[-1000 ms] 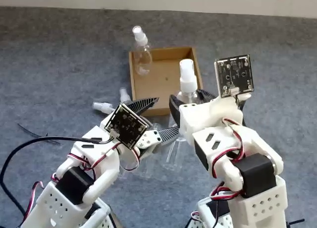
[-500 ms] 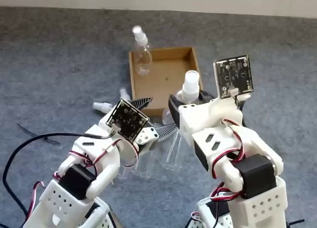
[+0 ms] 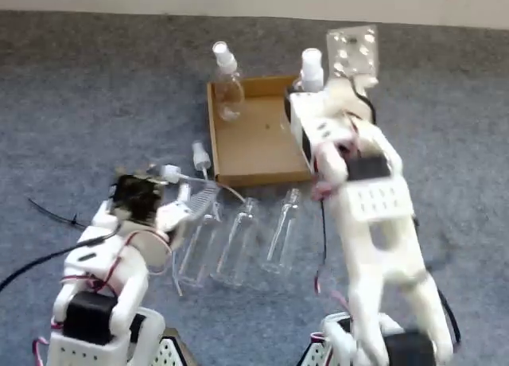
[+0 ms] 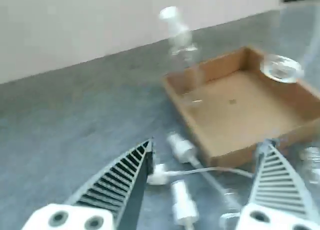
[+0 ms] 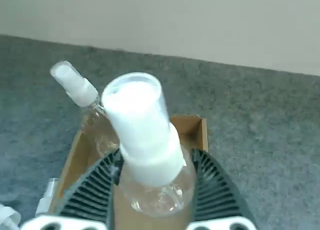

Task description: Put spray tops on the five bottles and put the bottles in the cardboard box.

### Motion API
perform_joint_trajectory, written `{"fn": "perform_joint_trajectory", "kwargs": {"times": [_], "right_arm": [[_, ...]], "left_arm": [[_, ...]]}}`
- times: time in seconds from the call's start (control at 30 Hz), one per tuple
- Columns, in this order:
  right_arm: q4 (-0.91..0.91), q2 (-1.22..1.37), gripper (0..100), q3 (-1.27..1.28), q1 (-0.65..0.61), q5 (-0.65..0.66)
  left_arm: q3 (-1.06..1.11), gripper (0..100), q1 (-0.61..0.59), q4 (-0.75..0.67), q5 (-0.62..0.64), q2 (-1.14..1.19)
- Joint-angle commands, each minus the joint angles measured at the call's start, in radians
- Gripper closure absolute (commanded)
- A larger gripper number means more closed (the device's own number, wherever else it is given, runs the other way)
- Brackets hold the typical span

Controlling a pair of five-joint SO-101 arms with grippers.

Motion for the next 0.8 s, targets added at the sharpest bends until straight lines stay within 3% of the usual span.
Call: {"fn": "perform_joint_trajectory", "kwargs": {"times": [0.0, 0.13, 0.4, 0.77], "right_arm": [[-0.054, 0.206, 99.4, -0.191, 0.013, 0.006], [-0.108, 0.423, 99.4, -0.380, 0.018, 0.006], [-0.208, 0.693, 99.4, -0.561, 0.018, 0.006], [-0.209, 0.892, 99.4, -0.737, 0.019, 0.006]], "left_arm": [[0.196, 70, -0.197, -0.115, 0.000, -0.127], [0.283, 70, -0.240, -0.256, 0.000, -0.114], [0.283, 70, -0.236, -0.259, 0.002, -0.051], [0.283, 70, -0.234, -0.261, 0.002, -0.048]]}}
